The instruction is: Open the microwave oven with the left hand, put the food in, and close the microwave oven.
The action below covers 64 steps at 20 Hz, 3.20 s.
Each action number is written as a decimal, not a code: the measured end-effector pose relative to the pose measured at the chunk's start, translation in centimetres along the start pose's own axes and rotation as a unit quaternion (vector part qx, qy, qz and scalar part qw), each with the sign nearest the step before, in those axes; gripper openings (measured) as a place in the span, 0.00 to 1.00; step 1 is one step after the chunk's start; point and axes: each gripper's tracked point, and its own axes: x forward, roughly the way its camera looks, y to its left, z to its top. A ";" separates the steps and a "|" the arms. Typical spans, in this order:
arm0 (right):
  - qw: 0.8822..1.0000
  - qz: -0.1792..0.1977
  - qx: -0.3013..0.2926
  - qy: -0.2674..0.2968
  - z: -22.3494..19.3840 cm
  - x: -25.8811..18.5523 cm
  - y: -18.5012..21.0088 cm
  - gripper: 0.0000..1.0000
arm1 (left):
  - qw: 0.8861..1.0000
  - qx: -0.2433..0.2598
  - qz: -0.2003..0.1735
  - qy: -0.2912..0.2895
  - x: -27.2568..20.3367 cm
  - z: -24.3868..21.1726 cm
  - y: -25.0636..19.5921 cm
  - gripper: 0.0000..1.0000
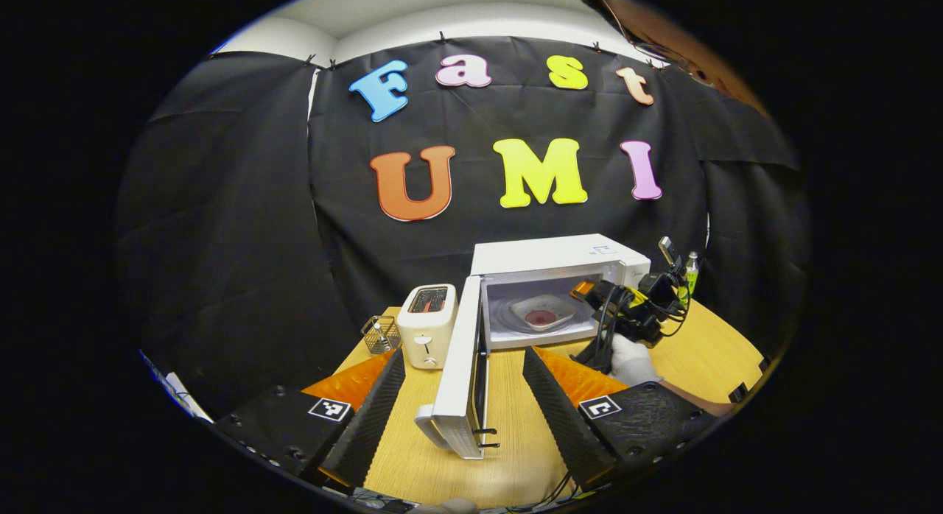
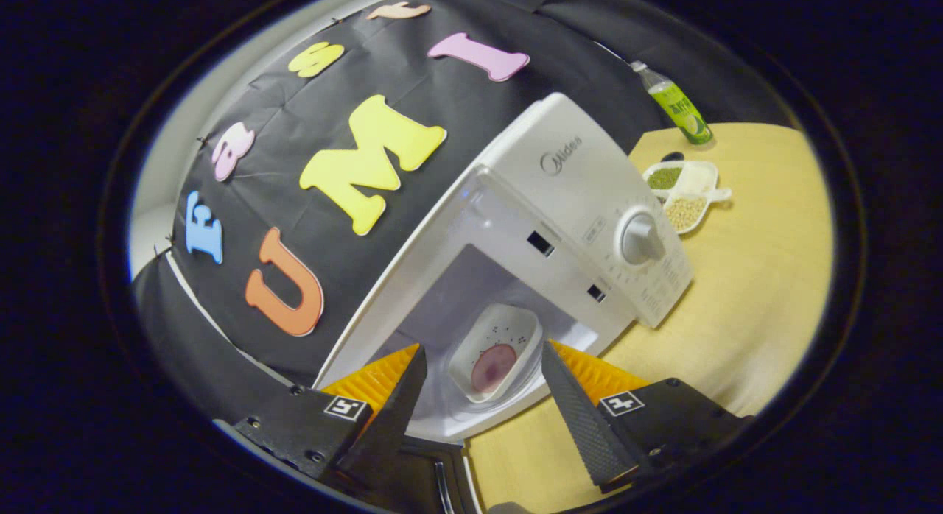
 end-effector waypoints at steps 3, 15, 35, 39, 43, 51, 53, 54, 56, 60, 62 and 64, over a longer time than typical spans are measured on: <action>0.995 -0.013 -0.098 0.005 3.1 -3.9 -0.9 1.00 | 1.000 -0.007 -0.005 -0.011 0.1 0.2 0.3 0.96; 0.951 -0.047 -0.306 0.010 13.4 -18.1 -3.9 1.00 | 0.999 -0.022 0.018 -0.031 2.9 0.1 4.4 0.96; 0.938 -0.086 -0.335 0.029 17.3 -27.0 -6.2 1.00 | 0.999 -0.038 0.032 0.012 9.1 -7.7 8.4 0.00; 0.938 -0.091 -0.333 0.028 17.8 -28.0 -5.9 0.91 | 0.999 0.012 0.046 0.014 9.2 -9.4 9.1 0.00; 0.940 -0.093 -0.325 0.033 17.5 -28.4 -6.4 1.00 | 0.999 0.006 0.037 0.021 9.5 -10.3 8.7 0.00; 0.946 -0.090 -0.309 0.039 19.6 -28.4 -8.1 1.00 | 1.000 0.008 -0.002 0.022 9.9 -10.5 1.7 0.00; 0.944 -0.088 -0.316 0.041 20.6 -28.3 -8.5 1.00 | 1.000 0.006 -0.014 0.020 10.1 -10.3 -0.9 0.00; 0.943 -0.084 -0.319 0.037 21.3 -28.3 -8.4 1.00 | 1.000 0.004 -0.022 0.019 10.2 -10.1 -2.4 0.00; 0.942 -0.079 -0.324 0.041 22.1 -28.2 -8.8 1.00 | 0.999 0.005 -0.037 0.019 10.4 -10.1 -5.5 0.00; 0.939 -0.073 -0.333 0.045 23.9 -28.4 -9.9 0.91 | 0.998 0.016 -0.065 0.019 11.4 -10.3 -11.4 0.00; 0.939 -0.073 -0.333 0.047 24.8 -28.5 -10.6 0.91 | 0.996 0.019 -0.083 0.016 12.2 -9.8 -14.3 0.00; 0.938 -0.075 -0.335 0.048 25.6 -28.5 -11.5 1.00 | 0.995 0.024 -0.095 0.010 13.6 -9.3 -16.8 0.00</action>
